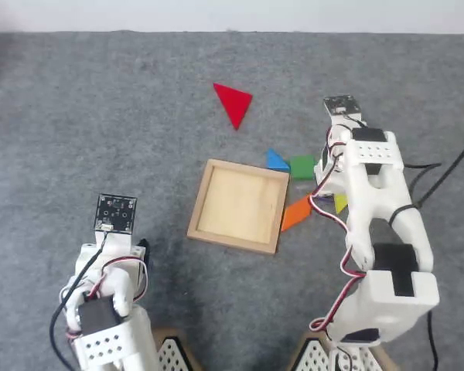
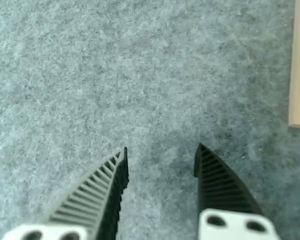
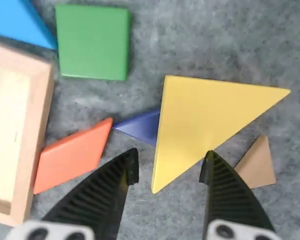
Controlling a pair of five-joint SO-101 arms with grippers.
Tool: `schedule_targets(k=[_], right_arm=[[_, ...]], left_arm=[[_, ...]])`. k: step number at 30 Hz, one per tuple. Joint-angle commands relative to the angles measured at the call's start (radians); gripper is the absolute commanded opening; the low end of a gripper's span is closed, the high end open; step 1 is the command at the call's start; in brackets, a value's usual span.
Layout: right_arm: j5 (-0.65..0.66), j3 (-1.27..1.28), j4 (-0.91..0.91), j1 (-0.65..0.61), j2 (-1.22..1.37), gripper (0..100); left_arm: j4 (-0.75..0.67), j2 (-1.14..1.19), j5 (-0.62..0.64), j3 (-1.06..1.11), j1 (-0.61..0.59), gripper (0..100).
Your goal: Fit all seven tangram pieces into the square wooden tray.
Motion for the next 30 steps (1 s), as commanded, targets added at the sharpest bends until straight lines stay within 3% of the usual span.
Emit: schedule_targets(k=[1,8,14,20,27,30], right_arm=[[-0.118,-0.081,0.002,0.024,-0.019,21.3],[-0.598,-0.103,-0.13,0.01,0.051,21.6],[-0.658,-0.155,-0.147,-0.027,0.134,33.5],[-0.888,-0.189,-0.153,-0.013,0.189,44.0],[-0.885,-0.201,-0.116,0.022,0.214,43.8],[-0.775,-0.239,0.022,0.058,0.202,43.8]], left_arm=[[0.002,-0.018,0.008,-0.012,0.003,21],[0.002,-0.018,0.008,-0.012,0.003,21],[0.002,-0.018,0.008,-0.012,0.003,21],[0.002,-0.018,0.008,-0.012,0.003,21],[0.002,-0.018,0.008,-0.012,0.003,21],[0.002,-0.018,0.008,-0.012,0.003,21]])
